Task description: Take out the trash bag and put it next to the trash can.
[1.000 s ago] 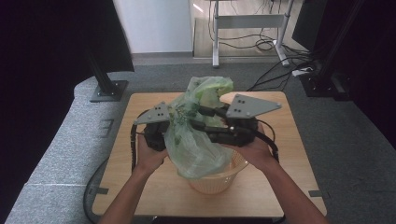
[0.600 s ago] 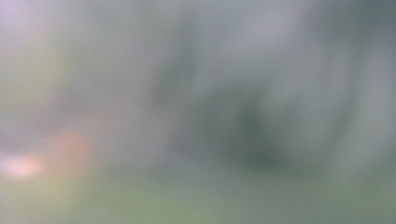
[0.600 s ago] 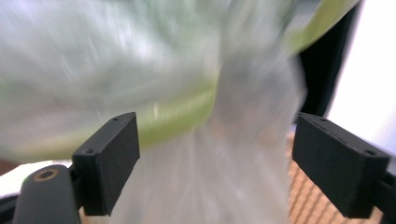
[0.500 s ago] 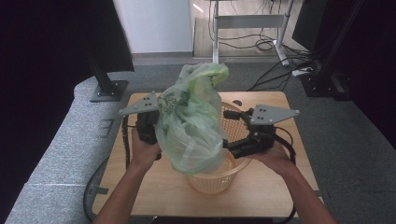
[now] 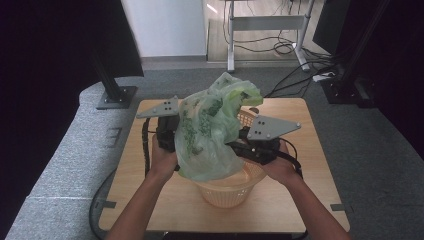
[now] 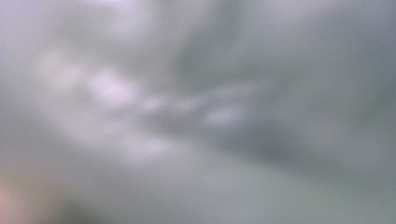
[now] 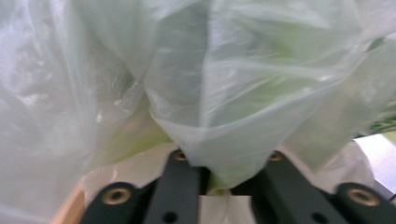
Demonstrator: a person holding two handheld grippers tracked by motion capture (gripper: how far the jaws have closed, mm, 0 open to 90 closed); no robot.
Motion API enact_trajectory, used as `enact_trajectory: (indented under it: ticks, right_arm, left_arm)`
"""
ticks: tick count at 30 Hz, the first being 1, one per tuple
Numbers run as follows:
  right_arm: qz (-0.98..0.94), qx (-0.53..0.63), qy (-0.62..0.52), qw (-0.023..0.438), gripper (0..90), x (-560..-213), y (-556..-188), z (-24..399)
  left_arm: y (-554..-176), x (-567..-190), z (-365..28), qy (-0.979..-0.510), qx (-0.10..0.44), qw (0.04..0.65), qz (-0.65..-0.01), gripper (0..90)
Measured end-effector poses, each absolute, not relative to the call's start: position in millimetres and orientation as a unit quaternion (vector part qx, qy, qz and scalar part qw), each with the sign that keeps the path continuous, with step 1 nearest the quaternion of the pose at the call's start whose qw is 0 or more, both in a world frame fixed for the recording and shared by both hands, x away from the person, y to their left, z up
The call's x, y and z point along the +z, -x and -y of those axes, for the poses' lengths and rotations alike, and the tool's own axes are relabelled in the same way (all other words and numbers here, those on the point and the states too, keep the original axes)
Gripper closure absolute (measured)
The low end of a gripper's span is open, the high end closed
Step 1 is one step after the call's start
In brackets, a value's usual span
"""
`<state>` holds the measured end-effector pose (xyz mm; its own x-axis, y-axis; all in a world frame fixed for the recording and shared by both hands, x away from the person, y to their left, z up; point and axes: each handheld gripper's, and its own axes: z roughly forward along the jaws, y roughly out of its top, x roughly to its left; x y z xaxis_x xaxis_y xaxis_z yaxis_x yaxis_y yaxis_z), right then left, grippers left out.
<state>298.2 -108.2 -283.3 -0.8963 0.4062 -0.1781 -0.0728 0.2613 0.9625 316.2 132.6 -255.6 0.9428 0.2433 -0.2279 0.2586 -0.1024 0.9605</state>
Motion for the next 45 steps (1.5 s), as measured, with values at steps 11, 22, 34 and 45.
enact_trajectory:
  ticks: [11, 22, 34, 45]
  right_arm:
    - [-0.748, 0.611, -0.125, 0.23, 87.8, -273.3, -290.2, 125.5]
    - [-0.727, 0.622, -0.139, 0.256, 88.0, -260.8, -285.3, 151.9]
    - [-0.701, 0.632, -0.145, 0.297, 88.2, -231.9, -268.8, 188.7]
    - [-0.681, 0.625, -0.165, 0.344, 88.2, -200.2, -249.7, 242.7]
  left_arm:
    - [-313.1, -256.6, -161.5, -0.742, 0.07, 0.63, -0.217, 27.9]
    - [-321.7, -267.2, -182.8, -0.735, 0.148, 0.597, -0.286, 24.5]
    - [-319.1, -275.5, -195.4, -0.733, 0.166, 0.58, -0.313, 24.7]
    - [-319.0, -280.3, -208.4, -0.731, 0.177, 0.572, -0.327, 24.9]
